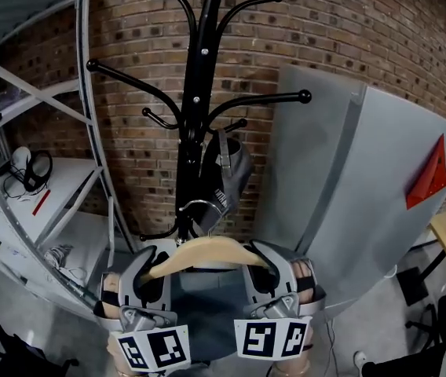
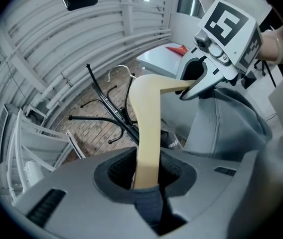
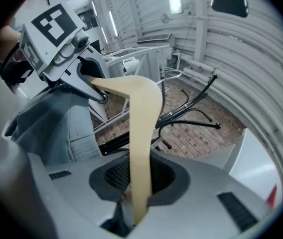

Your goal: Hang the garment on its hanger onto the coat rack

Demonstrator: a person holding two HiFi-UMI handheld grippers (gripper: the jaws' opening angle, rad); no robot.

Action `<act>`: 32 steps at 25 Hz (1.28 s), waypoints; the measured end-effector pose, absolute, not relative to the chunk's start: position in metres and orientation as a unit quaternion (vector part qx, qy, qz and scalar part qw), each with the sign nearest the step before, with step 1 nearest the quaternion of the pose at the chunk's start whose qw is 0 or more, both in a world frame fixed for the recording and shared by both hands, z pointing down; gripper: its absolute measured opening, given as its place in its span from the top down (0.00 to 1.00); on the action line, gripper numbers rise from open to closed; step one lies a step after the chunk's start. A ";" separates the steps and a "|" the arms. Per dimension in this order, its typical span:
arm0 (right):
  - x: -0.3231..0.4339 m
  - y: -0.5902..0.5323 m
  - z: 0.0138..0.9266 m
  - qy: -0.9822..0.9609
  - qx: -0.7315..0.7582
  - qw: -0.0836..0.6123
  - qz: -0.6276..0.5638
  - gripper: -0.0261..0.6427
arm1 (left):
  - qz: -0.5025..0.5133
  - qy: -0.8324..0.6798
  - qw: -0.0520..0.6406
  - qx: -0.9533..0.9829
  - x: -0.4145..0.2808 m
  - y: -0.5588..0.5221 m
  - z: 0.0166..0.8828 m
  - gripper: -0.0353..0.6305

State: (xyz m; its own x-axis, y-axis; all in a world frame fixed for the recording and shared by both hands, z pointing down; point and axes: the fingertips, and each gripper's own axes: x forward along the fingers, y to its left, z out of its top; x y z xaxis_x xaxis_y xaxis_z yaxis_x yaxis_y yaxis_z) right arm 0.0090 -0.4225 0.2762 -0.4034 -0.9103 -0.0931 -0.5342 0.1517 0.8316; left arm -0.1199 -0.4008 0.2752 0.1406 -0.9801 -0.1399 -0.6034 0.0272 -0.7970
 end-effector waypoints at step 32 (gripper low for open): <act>-0.035 -0.576 0.295 -0.748 0.478 0.262 -0.379 0.85 | -0.290 0.590 0.331 -0.676 -0.163 -0.553 0.294 0.82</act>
State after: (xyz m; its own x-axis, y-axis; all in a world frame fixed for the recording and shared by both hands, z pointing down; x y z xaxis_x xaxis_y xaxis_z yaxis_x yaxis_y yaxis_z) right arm -0.0351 -0.5763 0.2952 -0.4060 -0.9134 0.0300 -0.5149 0.2558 0.8182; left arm -0.1626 -0.5532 0.2943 0.1347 -0.9909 0.0012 -0.6065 -0.0834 -0.7907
